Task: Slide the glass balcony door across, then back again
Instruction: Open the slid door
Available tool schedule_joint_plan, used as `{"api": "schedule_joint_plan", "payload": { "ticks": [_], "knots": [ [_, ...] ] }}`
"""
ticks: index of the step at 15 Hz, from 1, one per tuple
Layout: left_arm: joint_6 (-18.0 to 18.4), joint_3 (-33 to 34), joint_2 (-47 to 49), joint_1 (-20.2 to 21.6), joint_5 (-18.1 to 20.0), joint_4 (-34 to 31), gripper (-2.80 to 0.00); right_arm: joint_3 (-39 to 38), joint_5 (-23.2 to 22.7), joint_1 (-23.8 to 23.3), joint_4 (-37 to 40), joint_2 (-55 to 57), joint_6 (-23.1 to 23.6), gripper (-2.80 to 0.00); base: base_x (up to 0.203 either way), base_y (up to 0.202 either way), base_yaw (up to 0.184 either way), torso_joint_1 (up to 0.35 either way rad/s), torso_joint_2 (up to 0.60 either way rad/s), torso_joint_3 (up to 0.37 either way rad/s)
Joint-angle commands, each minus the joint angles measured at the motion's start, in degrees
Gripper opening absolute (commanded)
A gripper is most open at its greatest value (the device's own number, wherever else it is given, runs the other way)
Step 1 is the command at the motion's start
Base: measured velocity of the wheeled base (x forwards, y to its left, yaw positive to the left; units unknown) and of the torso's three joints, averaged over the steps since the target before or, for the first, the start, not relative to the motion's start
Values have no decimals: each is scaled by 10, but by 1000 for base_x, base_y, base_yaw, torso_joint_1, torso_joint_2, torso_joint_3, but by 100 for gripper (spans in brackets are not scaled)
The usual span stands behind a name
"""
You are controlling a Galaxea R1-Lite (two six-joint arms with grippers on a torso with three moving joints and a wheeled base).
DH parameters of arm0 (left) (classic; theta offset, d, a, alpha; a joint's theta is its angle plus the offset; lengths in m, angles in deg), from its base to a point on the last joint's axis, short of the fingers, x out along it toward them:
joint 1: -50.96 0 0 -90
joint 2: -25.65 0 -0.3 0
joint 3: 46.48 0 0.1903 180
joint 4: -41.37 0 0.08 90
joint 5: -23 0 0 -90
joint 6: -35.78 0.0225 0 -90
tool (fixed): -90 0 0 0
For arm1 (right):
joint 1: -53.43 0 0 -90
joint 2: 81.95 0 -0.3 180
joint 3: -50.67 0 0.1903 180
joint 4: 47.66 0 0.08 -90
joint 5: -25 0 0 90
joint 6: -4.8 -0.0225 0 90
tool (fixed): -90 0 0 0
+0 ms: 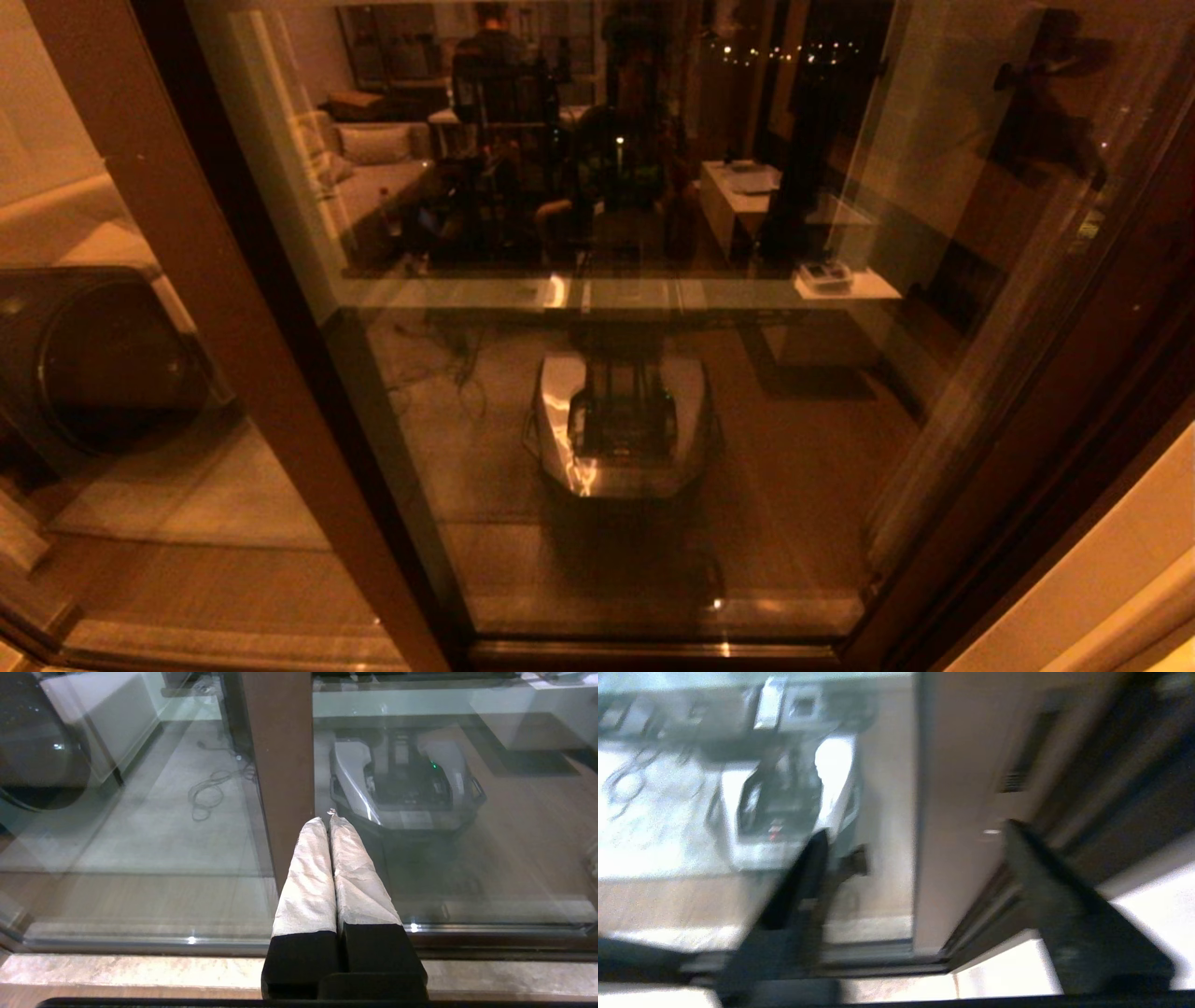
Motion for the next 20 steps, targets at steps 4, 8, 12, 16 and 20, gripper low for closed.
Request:
{"api": "schedule_joint_plan", "payload": {
  "ticks": [4, 8, 12, 16, 20],
  "knots": [
    [0, 0, 0, 0, 0, 0, -280, 17, 63, -18, 0, -8, 1, -280, 0, 0, 0, 0, 0, 0],
    [0, 0, 0, 0, 0, 0, -280, 39, 153, -9, 0, 24, 14, -280, 0, 0, 0, 0, 0, 0],
    [0, 0, 0, 0, 0, 0, -280, 62, 190, 6, -17, 69, 13, -280, 0, 0, 0, 0, 0, 0],
    [0, 0, 0, 0, 0, 0, -280, 78, 216, 6, -64, 106, 10, -280, 0, 0, 0, 0, 0, 0],
    [0, 0, 0, 0, 0, 0, -280, 89, 216, 6, -65, 119, 10, -280, 0, 0, 0, 0, 0, 0]
  ]
}}
